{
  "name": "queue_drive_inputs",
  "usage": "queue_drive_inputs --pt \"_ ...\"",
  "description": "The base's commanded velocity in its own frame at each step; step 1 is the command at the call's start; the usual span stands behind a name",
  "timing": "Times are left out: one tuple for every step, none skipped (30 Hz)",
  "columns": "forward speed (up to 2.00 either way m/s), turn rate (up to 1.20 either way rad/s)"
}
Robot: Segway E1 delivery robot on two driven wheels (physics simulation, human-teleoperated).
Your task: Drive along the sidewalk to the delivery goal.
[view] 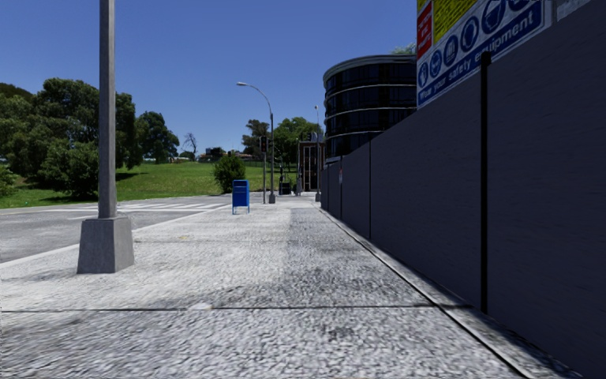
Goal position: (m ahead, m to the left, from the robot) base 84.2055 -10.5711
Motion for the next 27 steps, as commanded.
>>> queue_drive_inputs --pt "2.0 0.0" --pt "2.0 0.0" --pt "2.0 0.0" --pt "2.0 0.0" --pt "2.0 0.16" --pt "2.0 0.16" --pt "2.0 0.16" --pt "2.0 0.16" --pt "2.0 0.16" --pt "2.0 0.16" --pt "2.0 0.16" --pt "2.0 0.08" --pt "2.0 0.08" --pt "2.0 0.0" --pt "2.0 0.0" --pt "2.0 0.0" --pt "2.0 0.0" --pt "2.0 0.0" --pt "2.0 0.0" --pt "2.0 0.0" --pt "2.0 0.0" --pt "2.0 0.0" --pt "2.0 0.0" --pt "2.0 0.0" --pt "2.0 0.0" --pt "2.0 0.0" --pt "2.0 0.0"
